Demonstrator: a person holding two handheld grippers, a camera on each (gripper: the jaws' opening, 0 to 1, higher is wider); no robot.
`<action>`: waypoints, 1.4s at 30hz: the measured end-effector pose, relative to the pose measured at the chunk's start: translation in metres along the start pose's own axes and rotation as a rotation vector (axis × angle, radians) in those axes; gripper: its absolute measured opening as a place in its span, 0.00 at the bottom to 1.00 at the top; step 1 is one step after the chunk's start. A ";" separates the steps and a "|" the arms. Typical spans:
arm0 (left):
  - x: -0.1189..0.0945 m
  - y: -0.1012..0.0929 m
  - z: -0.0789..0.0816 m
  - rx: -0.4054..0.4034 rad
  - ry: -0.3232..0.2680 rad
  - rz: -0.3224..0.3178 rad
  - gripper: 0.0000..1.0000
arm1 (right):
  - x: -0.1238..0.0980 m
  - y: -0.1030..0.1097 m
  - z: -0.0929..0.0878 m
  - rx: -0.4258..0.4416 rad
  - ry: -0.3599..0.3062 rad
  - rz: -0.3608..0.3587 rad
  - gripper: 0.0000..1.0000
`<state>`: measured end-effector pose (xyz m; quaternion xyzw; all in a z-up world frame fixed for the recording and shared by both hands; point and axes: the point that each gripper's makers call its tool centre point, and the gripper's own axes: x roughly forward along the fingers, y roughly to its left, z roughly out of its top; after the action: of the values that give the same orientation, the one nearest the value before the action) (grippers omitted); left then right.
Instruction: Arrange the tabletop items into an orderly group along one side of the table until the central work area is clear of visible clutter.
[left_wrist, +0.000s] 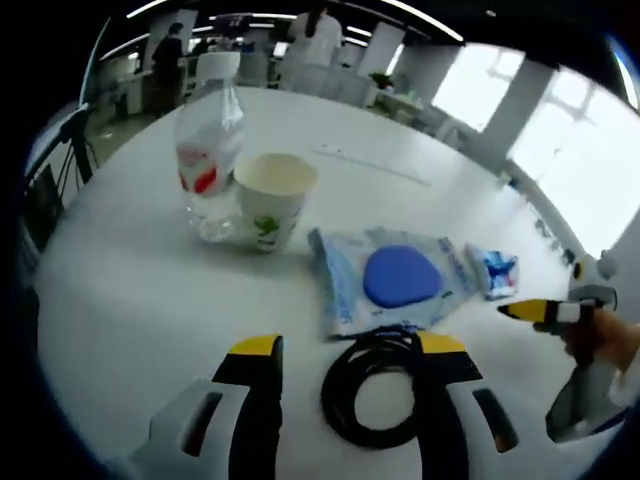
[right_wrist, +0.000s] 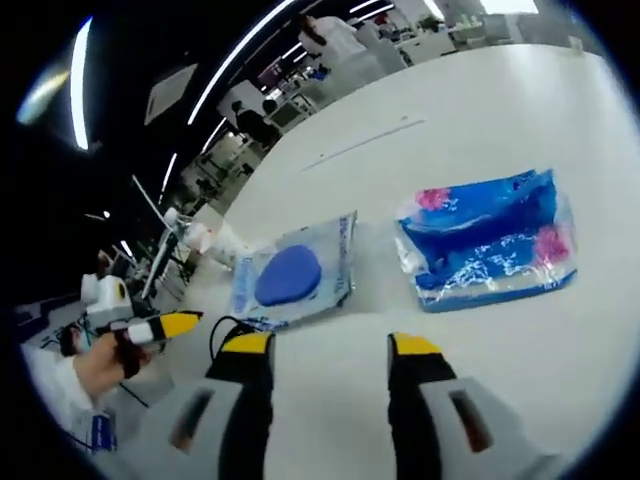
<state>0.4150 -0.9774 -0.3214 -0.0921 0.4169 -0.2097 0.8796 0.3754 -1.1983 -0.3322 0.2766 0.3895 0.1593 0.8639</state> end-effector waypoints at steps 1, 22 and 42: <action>0.001 0.000 -0.001 -0.001 0.003 -0.002 0.47 | 0.001 0.001 0.000 0.004 0.002 0.006 0.43; 0.022 0.001 0.001 -0.028 0.020 -0.020 0.40 | 0.020 0.002 0.013 0.035 -0.008 0.018 0.36; 0.056 0.004 0.000 -0.116 0.084 -0.061 0.16 | 0.049 -0.006 0.025 -0.037 -0.027 -0.059 0.02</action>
<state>0.4472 -0.9986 -0.3616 -0.1467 0.4620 -0.2153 0.8477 0.4263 -1.1876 -0.3508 0.2508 0.3829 0.1371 0.8784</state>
